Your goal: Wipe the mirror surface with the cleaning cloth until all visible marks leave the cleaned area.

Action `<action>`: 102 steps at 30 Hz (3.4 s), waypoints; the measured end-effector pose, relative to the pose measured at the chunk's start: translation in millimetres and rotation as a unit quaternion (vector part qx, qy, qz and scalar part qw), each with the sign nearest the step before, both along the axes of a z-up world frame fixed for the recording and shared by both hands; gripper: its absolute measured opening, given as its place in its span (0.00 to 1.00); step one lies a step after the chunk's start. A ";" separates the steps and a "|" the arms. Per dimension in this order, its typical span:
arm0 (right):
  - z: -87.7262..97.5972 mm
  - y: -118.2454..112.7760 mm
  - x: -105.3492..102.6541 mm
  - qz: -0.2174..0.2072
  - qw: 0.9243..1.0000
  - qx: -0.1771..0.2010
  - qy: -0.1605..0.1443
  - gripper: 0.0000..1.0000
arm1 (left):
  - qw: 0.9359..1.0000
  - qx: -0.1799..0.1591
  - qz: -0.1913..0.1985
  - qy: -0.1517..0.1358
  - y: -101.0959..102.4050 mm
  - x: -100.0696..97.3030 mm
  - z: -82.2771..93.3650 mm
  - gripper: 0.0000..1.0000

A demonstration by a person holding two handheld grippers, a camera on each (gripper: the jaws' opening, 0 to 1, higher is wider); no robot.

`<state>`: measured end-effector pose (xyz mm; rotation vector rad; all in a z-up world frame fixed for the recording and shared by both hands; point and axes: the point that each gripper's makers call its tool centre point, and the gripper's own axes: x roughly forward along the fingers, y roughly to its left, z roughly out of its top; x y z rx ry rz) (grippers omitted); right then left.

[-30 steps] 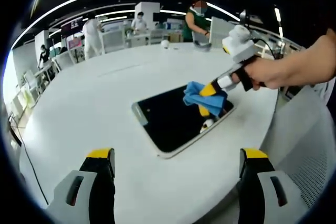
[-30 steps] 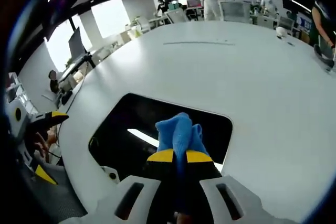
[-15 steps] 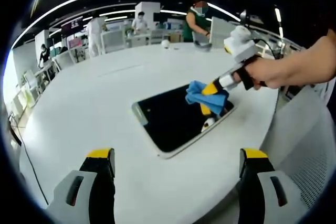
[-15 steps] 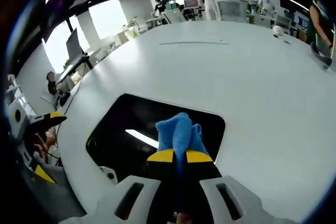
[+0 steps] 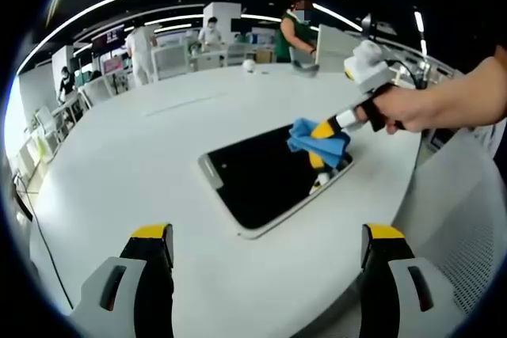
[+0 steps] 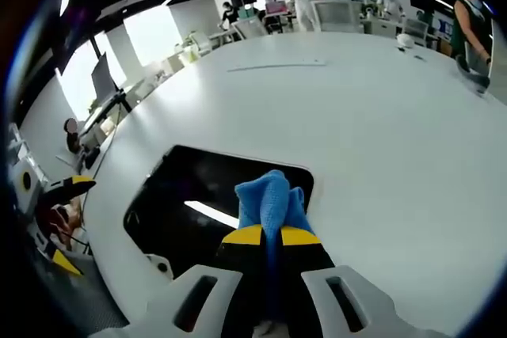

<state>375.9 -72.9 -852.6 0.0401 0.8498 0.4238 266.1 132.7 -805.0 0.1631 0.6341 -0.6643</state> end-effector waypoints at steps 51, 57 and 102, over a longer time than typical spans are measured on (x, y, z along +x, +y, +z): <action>0.7 -3.9 -3.6 0.009 1.000 -0.017 -0.002 0.01 | 1.000 0.002 -0.002 0.002 -0.1 -0.8 -2.7 0.99; 0.2 -3.3 -8.0 0.014 1.000 -0.023 -0.008 0.01 | 1.000 0.002 -0.003 0.003 -0.1 -0.8 -2.7 0.99; 0.4 -5.8 -49.3 0.004 1.000 -0.013 0.003 0.01 | 1.000 -0.008 0.002 -0.003 -0.5 0.8 1.0 0.99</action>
